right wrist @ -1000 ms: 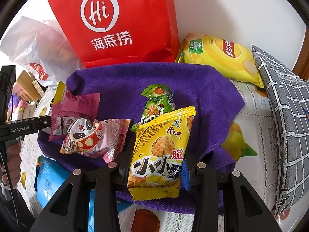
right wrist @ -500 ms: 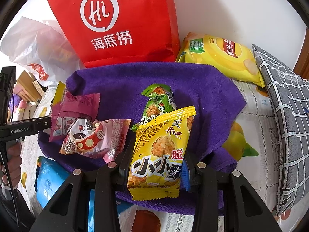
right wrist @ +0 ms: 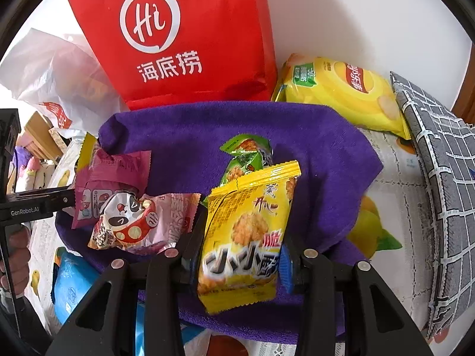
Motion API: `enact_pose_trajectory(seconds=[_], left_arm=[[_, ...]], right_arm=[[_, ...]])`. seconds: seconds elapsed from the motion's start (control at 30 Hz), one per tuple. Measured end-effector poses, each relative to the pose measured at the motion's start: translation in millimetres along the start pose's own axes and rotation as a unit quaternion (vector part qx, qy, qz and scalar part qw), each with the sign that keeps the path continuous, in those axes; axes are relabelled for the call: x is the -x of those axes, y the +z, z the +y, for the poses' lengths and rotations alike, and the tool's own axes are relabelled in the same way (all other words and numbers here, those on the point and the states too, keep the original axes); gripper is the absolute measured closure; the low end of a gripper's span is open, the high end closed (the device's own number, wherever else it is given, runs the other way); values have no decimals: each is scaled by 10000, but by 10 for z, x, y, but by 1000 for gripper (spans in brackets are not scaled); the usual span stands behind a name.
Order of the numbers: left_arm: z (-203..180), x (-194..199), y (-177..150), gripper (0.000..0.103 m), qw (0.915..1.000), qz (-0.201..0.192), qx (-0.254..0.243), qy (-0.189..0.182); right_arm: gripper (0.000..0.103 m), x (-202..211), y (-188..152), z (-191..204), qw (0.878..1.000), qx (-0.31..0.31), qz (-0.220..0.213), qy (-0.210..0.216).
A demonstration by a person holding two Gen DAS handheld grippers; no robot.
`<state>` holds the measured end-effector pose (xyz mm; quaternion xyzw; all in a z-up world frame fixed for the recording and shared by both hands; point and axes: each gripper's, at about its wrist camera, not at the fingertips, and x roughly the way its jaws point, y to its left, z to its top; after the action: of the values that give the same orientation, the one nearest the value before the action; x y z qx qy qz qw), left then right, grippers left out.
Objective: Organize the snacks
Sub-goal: 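Open both tools to release the yellow bag and white packet onto the towel, then grasp the pink bear-print packet on the bed with the right tool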
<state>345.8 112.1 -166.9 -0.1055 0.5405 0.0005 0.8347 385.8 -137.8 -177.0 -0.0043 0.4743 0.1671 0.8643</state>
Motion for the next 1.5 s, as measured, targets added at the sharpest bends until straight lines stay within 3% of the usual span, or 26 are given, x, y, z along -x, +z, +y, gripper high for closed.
enact_pose_trajectory(seconds=[0.23,0.37,0.8,1.07,1.37,1.5], left_arm=[[0,139,-19,41,9999,-76,-33,98],[26,307,-77,40,9998,-193,-15,102],[77,1011,-550,40,9980,-624,-55,85],[53,1222,-870,40,9976,-688,-101,26],[140,1293,-1102,40,9976,-683,-70,-17],[202,1296,-1168,40,9977,-675,-71,-31]], right_arm=[[38,184,-4,36,9998,77,-177,53],[36,378,-25,122,9992,236,-309,1],[36,1105,-512,297,9961,272,-708,-449],[37,1294,-1036,427,9984,297,-449,159],[60,1156,-1446,910,9923,1146,26,469],[61,952,-1509,1078,9873,1477,308,496]])
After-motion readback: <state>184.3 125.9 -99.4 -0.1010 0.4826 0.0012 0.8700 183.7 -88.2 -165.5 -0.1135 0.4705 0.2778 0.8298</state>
